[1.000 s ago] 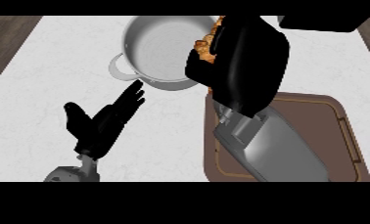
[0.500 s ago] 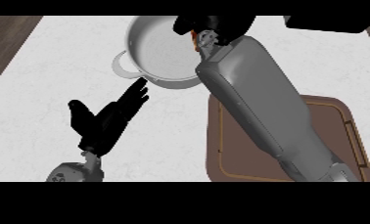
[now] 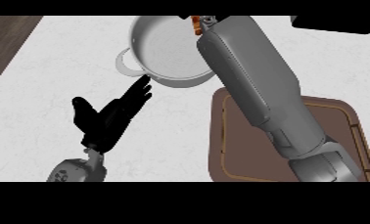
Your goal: Pick the croissant from the tray and place it in the pot
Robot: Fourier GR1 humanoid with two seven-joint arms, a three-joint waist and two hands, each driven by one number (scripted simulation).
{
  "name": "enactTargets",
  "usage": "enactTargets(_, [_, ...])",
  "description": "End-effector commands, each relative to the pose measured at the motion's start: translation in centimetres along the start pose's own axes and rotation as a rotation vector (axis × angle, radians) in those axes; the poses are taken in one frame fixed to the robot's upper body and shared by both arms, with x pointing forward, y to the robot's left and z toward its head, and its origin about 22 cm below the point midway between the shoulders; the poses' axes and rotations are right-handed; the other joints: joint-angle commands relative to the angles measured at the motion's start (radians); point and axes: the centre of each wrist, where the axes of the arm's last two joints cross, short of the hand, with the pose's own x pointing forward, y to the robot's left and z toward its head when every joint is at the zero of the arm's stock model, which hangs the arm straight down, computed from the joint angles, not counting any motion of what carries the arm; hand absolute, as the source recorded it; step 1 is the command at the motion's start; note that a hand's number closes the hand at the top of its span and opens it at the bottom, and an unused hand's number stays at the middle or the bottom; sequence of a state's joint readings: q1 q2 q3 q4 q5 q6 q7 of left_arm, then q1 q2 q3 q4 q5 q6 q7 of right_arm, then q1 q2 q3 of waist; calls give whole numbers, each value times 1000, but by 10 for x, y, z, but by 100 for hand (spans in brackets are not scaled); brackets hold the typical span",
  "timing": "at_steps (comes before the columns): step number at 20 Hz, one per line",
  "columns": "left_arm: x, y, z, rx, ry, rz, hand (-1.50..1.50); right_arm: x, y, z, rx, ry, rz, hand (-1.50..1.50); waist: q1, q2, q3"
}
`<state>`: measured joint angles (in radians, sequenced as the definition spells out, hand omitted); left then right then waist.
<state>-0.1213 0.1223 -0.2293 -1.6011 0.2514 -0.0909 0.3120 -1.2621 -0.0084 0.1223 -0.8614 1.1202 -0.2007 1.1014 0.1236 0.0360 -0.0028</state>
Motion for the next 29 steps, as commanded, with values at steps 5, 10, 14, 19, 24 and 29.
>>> enactTargets(5, [-8, -8, 6, -36, -10, -6, 0, -9, 32, -21, 40, 150, -80, 150, 31, 7, 0])
enactTargets(10, [4, -11, 1, -54, -11, -8, 0, -34, 44, -33, 13, 268, -329, -150, 41, 14, 3])
enactTargets(14, [-1, -10, -2, -58, -17, -23, 0, -30, 35, -38, -39, 259, -520, -150, 55, 24, 3])
enactTargets(19, [0, -15, -4, -66, -12, -14, 0, -43, 50, -38, -116, 242, -605, -150, 61, 22, 3])
enactTargets(24, [3, -2, -6, -33, -9, -8, 0, -46, 61, -37, -234, 193, -612, -150, 37, 13, 1])
enactTargets(29, [-4, 5, 5, -10, 9, 18, 0, -53, 75, -36, -276, 260, -604, -150, 5, -7, 1])
